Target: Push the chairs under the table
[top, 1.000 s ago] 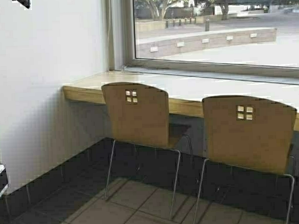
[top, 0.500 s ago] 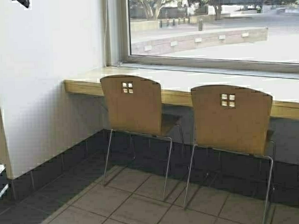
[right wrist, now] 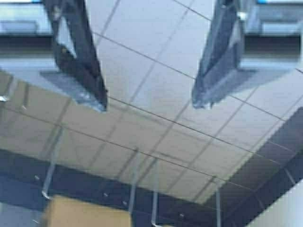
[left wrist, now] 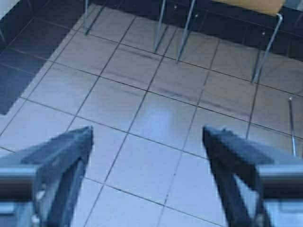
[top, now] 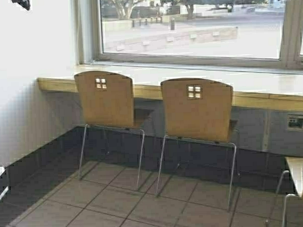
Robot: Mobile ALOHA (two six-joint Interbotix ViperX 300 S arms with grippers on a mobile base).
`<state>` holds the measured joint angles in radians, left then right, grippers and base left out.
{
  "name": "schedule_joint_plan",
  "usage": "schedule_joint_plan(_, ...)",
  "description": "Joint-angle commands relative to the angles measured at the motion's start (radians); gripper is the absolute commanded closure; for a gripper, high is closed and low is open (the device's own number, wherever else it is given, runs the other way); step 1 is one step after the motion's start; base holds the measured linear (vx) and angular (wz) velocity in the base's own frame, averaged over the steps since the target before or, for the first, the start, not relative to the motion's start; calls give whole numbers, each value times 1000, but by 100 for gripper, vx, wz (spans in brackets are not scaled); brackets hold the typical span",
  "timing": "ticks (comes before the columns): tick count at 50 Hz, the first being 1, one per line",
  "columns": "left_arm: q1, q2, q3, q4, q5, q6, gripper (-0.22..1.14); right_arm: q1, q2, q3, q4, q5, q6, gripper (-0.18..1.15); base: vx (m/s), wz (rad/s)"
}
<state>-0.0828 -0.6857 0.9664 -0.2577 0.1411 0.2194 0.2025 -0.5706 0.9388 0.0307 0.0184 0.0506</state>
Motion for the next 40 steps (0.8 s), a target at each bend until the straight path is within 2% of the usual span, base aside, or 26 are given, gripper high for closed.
schedule_joint_plan(1,-2,-6,-12,2,-8,-2,-8,-2,-3,-23,5,8,2,7,-25,-30)
schedule_joint_plan(40,-2,-29,2,2,-3,-12,-7,-23,29,-29,2,20,2,7,-19,-40)
